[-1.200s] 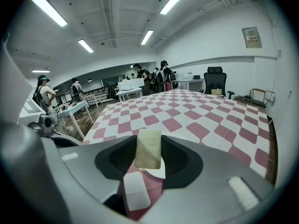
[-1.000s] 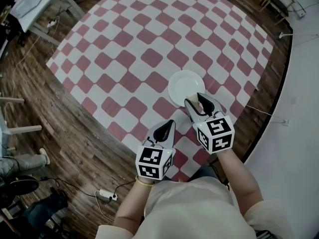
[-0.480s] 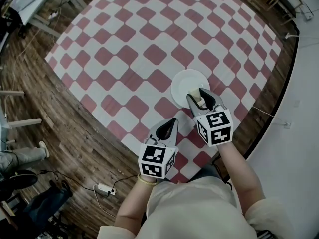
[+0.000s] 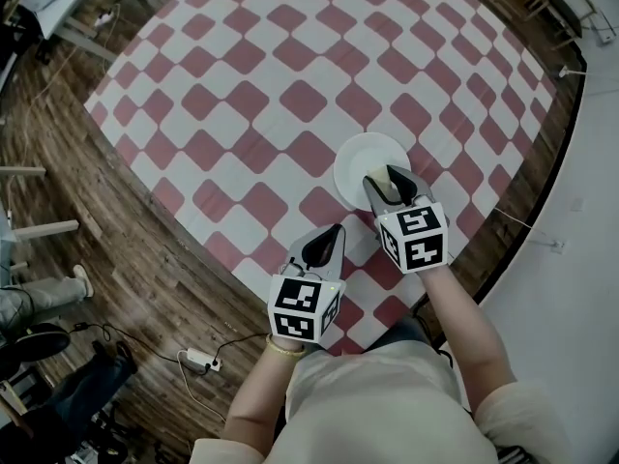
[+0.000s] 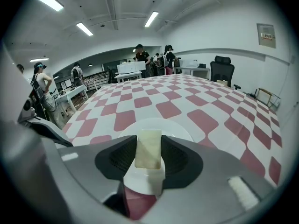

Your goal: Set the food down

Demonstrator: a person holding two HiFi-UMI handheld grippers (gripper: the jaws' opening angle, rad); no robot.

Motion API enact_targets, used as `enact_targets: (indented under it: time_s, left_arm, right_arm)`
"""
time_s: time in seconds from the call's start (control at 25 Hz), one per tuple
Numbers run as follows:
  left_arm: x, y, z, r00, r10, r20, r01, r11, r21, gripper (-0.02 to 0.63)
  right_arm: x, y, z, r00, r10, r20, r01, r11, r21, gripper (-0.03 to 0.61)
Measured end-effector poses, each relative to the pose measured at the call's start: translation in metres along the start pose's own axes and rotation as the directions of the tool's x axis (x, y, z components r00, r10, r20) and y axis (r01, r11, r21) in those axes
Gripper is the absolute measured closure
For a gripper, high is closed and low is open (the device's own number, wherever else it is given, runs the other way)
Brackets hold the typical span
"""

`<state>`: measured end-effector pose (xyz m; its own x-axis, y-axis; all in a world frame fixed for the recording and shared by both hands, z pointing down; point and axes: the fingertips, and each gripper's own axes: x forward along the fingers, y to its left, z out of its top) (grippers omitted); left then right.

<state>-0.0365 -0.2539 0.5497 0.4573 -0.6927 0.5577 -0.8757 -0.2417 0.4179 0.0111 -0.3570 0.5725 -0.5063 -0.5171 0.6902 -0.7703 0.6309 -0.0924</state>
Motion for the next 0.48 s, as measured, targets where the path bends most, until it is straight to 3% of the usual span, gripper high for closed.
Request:
enact_targets:
  time_s: [0.48]
  left_arm:
    - [0.005,0.0,-0.001,1.0,-0.001,-0.006,0.001,1.0,-0.011,0.614]
  right_arm:
    - [0.015,-0.005,-0.004,0.998,-0.015,-0.055,0.013,0.999,-0.045,0.408]
